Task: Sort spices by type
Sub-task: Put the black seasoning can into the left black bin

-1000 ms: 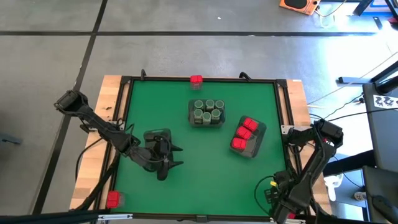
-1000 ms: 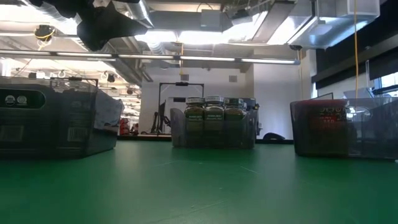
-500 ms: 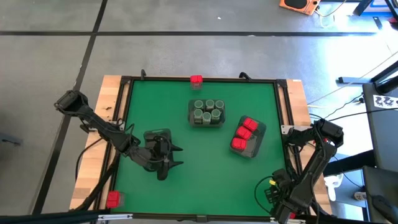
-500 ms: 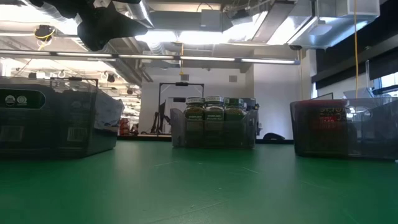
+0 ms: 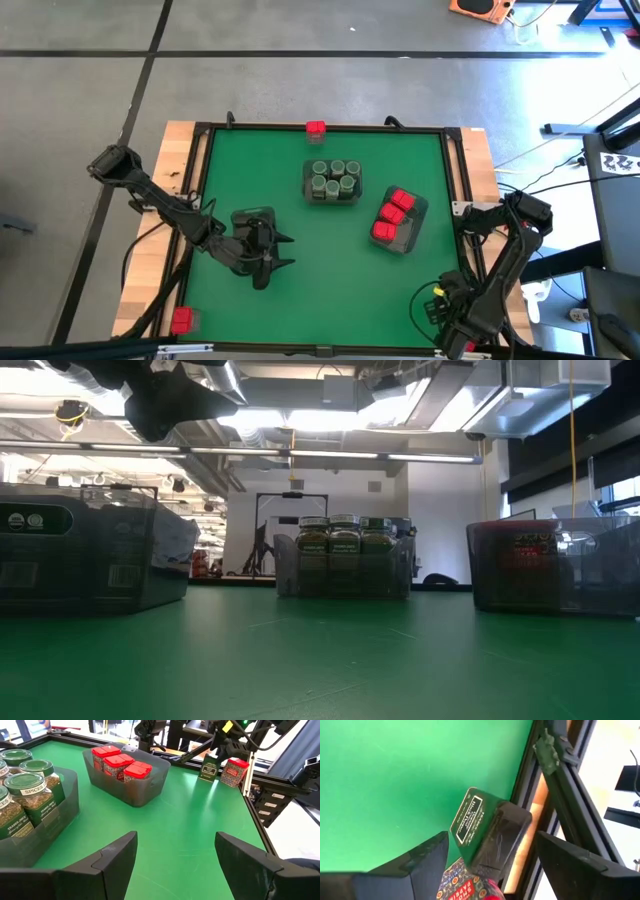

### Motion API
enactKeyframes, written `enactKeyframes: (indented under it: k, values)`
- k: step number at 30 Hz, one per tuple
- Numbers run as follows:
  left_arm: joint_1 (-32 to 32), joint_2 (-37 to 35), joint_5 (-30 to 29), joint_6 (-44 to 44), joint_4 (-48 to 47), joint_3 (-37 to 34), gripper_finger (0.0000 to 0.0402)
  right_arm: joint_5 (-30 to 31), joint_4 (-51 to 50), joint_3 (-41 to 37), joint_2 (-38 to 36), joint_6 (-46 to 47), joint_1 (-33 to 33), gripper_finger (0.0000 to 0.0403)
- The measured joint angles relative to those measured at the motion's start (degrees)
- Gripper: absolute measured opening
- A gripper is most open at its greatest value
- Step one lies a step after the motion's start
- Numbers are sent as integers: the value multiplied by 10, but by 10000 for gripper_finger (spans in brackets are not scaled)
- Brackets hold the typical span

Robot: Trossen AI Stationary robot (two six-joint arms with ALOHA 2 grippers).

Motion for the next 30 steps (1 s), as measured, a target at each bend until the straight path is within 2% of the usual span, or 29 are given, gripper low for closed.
enactKeyframes:
  k: [4,13,18,22,28,30]
  values:
    - [0,0,0,5,0,0,265,-26,-6,5,0,11,1,296]
    - [0,0,0,14,0,0,265,-26,88,-63,-2,17,1,296]
    - [0,0,0,17,0,0,265,-8,95,-73,-2,-5,1,290]
    - [0,0,0,17,0,0,265,21,110,-74,-2,-27,1,245]
    - [0,0,0,16,0,0,265,41,130,-73,-1,-89,2,132]
    - [0,0,0,17,0,0,265,66,134,-73,-1,-133,2,122]
